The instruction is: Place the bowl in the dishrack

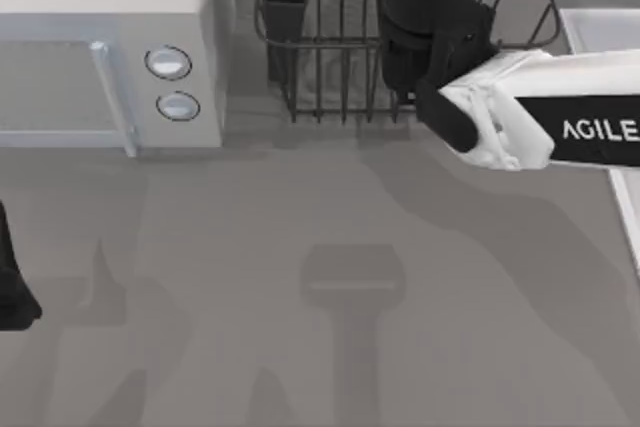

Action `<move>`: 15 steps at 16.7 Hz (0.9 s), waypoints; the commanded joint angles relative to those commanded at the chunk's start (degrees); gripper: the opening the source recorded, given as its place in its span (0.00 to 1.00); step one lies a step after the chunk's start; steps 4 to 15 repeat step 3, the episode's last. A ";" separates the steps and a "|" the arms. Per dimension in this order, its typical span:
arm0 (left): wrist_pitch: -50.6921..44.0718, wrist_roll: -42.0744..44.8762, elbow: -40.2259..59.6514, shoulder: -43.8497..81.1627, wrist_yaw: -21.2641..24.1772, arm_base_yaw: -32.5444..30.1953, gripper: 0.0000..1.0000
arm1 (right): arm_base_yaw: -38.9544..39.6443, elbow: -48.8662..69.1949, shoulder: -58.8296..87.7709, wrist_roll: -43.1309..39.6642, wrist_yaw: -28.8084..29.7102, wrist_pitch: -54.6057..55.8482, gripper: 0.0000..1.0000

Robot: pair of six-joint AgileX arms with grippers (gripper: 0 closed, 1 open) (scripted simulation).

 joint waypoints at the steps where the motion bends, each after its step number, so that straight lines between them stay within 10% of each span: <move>1: 0.00 0.00 0.00 0.00 0.00 0.00 1.00 | 0.00 0.00 0.00 0.00 0.00 0.00 1.00; 15: 0.00 0.00 0.00 0.00 0.00 0.00 1.00 | 0.00 0.00 0.00 0.00 0.00 0.00 1.00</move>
